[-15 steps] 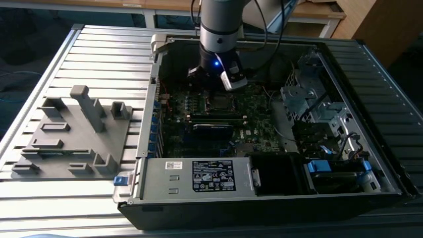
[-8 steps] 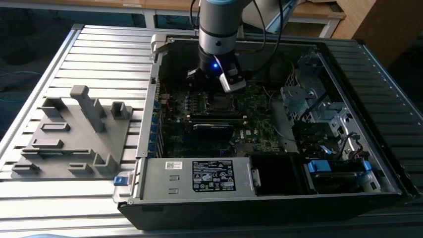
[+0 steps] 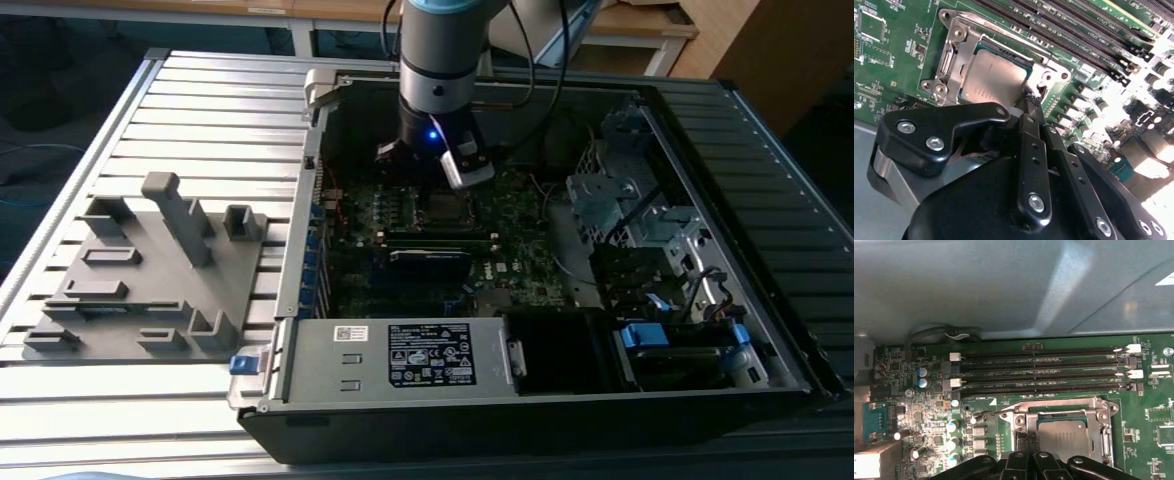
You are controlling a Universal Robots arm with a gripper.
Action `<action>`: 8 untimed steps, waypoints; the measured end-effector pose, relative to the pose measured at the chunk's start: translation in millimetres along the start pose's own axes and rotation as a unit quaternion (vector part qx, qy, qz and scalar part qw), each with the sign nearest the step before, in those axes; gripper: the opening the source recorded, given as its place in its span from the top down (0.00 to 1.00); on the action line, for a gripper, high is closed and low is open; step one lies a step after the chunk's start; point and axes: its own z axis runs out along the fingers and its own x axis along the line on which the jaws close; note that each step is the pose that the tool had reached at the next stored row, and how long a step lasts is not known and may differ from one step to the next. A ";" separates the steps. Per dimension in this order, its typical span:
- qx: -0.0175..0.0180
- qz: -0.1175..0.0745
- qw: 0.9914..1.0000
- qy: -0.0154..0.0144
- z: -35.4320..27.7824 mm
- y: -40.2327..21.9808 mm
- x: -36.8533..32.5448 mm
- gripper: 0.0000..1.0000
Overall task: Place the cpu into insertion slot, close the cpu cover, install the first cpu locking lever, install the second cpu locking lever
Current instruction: 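Close the cpu cover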
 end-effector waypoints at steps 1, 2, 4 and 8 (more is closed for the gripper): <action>0.000 0.000 1.000 0.000 0.5 0.0 0.1 0.89; 0.000 0.000 1.000 0.000 0.5 0.0 0.1 0.89; 0.000 0.000 1.000 0.000 0.5 -0.1 0.2 0.89; 0.000 0.000 1.000 0.000 2.3 -0.1 0.2 0.89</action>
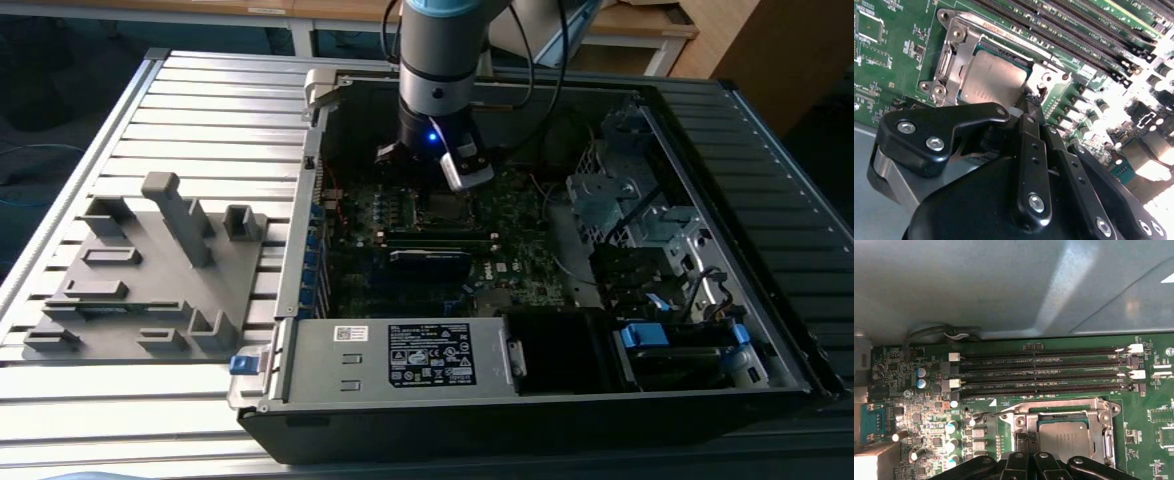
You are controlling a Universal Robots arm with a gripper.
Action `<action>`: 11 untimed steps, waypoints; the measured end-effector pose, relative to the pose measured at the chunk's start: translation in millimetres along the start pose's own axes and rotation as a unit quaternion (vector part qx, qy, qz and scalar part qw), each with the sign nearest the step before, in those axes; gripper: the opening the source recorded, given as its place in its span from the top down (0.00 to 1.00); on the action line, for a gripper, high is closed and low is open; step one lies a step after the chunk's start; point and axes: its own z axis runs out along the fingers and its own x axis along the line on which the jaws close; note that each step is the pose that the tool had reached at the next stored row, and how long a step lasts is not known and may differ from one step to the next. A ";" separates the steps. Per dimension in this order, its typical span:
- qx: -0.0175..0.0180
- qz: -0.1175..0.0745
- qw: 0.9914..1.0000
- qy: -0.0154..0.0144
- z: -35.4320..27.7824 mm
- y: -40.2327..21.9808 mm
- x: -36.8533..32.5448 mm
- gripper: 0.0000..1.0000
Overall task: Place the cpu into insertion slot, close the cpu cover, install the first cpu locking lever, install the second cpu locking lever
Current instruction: 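Close the cpu cover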
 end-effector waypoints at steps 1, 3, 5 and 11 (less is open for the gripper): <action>0.000 0.000 1.000 0.000 0.3 -0.1 0.1 0.89; 0.000 0.000 1.000 0.000 0.4 -0.1 0.1 0.89; 0.000 0.000 1.000 0.000 0.6 -0.1 0.1 0.89; 0.000 0.000 1.000 0.000 2.3 -0.2 0.1 0.89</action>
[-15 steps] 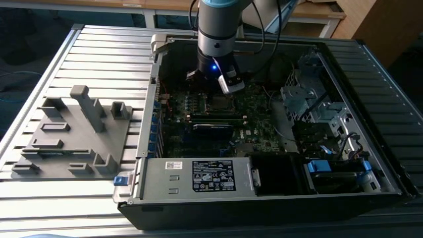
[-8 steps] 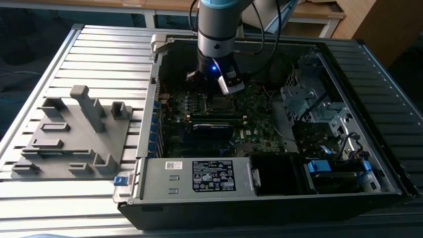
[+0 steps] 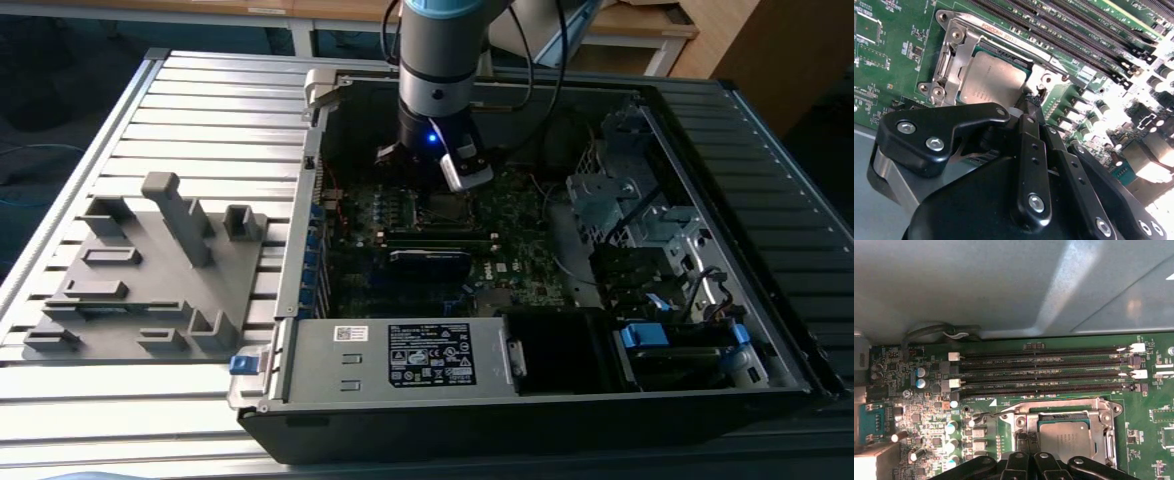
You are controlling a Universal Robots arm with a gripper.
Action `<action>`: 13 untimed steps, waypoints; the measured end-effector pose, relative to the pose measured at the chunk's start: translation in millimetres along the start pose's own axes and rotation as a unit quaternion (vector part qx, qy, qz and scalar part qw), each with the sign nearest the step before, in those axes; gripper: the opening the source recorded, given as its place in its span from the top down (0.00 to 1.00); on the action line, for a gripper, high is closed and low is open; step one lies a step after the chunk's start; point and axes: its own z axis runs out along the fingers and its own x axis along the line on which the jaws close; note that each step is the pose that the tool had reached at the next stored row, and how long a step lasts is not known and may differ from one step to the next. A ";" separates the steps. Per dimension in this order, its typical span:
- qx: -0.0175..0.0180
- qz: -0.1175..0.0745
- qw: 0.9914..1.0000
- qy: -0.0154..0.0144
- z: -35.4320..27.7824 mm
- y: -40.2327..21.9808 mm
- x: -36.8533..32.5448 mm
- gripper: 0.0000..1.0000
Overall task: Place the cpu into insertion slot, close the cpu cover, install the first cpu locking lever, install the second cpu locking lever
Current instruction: 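Close the cpu cover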
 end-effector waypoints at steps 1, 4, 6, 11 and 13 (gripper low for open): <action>0.000 0.000 1.000 0.000 0.1 0.1 0.0 0.89; 0.000 0.000 1.000 0.000 0.1 0.1 0.0 0.89; 0.000 0.000 1.000 0.000 -0.4 0.2 -0.1 0.89; 0.000 0.000 1.000 0.000 -5.1 0.4 -0.1 0.89; 0.000 0.000 1.000 0.000 -7.5 0.5 0.0 0.89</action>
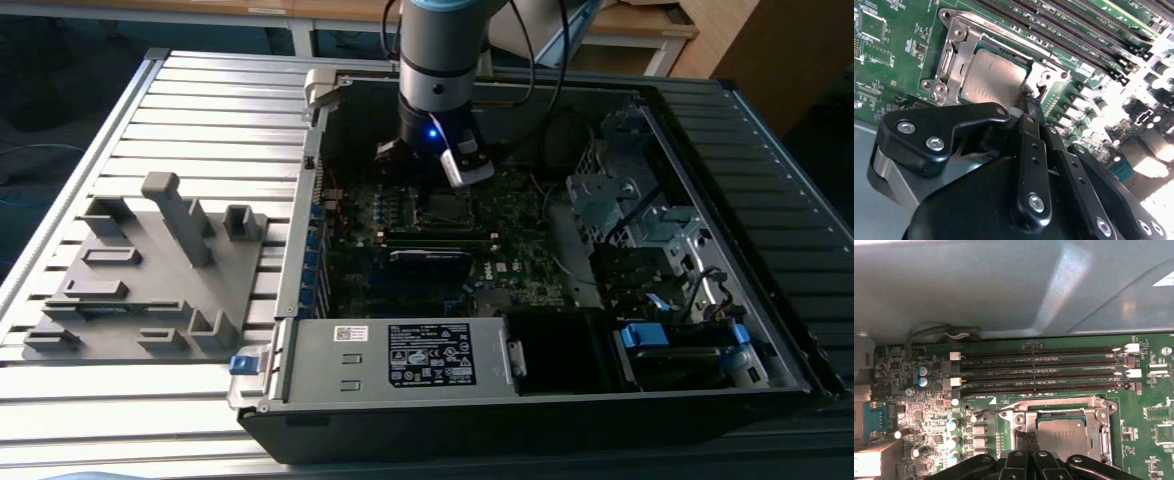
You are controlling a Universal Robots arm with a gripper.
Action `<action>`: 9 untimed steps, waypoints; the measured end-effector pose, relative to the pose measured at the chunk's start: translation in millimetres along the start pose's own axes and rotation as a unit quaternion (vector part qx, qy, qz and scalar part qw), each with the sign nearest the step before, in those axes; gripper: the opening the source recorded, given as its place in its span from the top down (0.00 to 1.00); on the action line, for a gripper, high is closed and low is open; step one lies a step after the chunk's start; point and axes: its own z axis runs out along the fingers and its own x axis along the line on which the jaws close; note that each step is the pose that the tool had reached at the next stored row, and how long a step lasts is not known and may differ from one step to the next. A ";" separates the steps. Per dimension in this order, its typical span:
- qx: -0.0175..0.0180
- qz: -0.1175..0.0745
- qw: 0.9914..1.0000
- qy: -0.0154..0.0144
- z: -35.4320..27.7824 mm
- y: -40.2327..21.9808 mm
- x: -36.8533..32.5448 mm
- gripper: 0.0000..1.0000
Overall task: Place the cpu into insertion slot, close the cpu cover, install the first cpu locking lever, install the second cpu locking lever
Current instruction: 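Close the cpu cover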
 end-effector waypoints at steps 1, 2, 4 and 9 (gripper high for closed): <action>0.000 0.000 1.000 0.000 -1.2 0.1 0.0 0.89; 0.000 0.000 1.000 0.000 -2.8 0.1 0.0 0.89; 0.000 0.000 1.000 0.000 -6.4 0.4 0.0 0.89; 0.000 0.000 1.000 0.000 -12.2 0.7 0.0 0.89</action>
